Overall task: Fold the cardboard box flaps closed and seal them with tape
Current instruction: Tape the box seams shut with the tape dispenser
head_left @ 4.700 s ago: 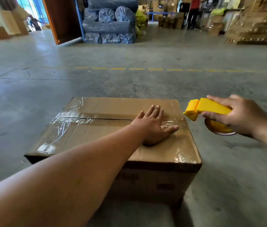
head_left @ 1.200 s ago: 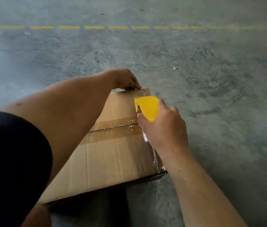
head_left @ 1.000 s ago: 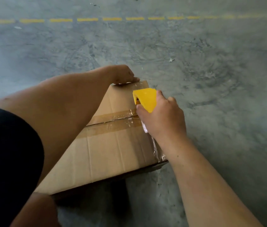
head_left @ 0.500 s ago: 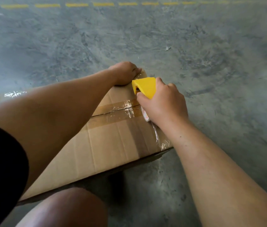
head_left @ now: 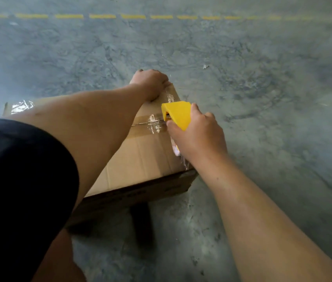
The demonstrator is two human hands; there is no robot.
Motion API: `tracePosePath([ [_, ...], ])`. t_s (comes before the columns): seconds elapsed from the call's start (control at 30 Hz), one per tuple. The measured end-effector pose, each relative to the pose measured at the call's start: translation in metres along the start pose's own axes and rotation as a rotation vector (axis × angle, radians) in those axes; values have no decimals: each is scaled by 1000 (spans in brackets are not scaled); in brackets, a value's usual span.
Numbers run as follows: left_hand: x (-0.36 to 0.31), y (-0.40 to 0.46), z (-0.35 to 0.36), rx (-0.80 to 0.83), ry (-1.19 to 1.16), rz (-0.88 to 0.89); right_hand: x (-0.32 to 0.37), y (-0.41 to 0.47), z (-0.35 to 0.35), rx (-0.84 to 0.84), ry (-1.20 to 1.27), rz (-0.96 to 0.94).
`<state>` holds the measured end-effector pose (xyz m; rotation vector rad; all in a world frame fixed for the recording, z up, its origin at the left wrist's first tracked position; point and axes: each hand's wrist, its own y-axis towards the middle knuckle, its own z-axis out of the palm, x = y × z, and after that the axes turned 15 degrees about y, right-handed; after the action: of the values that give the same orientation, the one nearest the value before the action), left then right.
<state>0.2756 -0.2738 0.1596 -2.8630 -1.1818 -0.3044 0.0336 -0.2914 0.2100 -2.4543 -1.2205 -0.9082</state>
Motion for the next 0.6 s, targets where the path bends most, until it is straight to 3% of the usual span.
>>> tracePosePath([
  [0.1, -8, -23, -8, -55, -107, 40, 1, 0, -2, 29, 10, 11],
  [0.23, -6, -48, 7, 129, -99, 234, 2, -1, -3, 55, 3, 23],
  [0.43, -11, -57, 14, 122, -124, 146, -5, -15, -10, 67, 9, 30],
  [0.6, -9, -60, 12, 153, -91, 170, -20, -55, -20, 61, 9, 1],
])
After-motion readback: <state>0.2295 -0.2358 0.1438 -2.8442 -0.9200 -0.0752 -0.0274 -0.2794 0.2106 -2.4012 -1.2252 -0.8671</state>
